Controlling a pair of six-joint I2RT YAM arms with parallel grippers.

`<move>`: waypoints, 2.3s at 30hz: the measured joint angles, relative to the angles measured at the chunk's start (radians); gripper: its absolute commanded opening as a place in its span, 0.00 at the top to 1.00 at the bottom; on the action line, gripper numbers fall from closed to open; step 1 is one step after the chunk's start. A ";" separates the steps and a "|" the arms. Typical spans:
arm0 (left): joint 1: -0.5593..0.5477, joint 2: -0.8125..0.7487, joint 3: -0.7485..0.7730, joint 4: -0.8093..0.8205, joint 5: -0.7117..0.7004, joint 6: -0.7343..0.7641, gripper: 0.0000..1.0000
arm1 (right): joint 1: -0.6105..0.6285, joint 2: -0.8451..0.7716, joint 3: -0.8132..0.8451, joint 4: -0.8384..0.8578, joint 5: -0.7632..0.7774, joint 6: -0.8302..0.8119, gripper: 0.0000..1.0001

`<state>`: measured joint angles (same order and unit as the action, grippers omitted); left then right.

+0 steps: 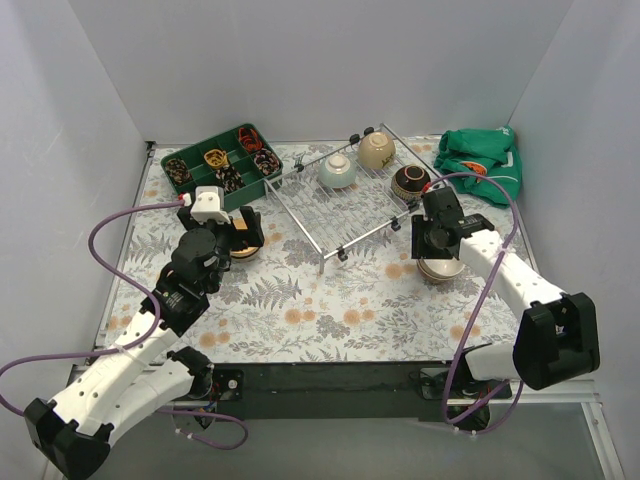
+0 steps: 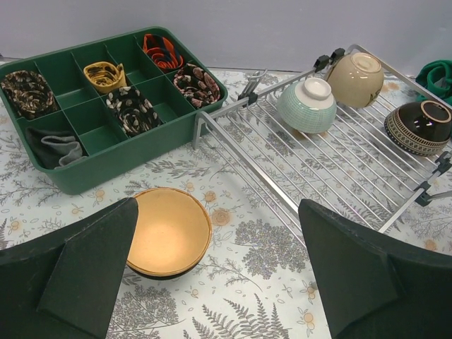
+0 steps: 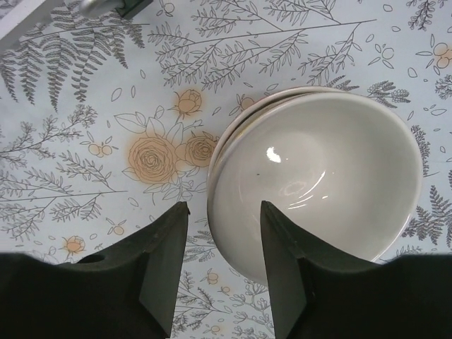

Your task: Unload the bowls from the dish rack

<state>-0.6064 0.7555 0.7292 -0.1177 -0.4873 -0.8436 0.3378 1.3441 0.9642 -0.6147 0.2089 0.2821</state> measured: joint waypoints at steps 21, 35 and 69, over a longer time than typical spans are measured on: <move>-0.005 0.019 -0.001 0.006 -0.001 0.003 0.02 | 0.035 -0.080 -0.063 0.043 -0.135 0.032 0.54; -0.004 0.029 -0.002 0.008 0.005 0.003 0.02 | 0.093 -0.009 0.249 0.034 -0.105 -0.095 0.31; 0.027 0.070 -0.029 0.034 0.011 0.001 0.02 | 0.096 0.840 0.779 0.280 0.488 -0.633 0.10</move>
<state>-0.5797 0.8253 0.7006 -0.0837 -0.4763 -0.8425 0.4335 2.1838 1.7432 -0.3347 0.6968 -0.3508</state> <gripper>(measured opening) 0.982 0.901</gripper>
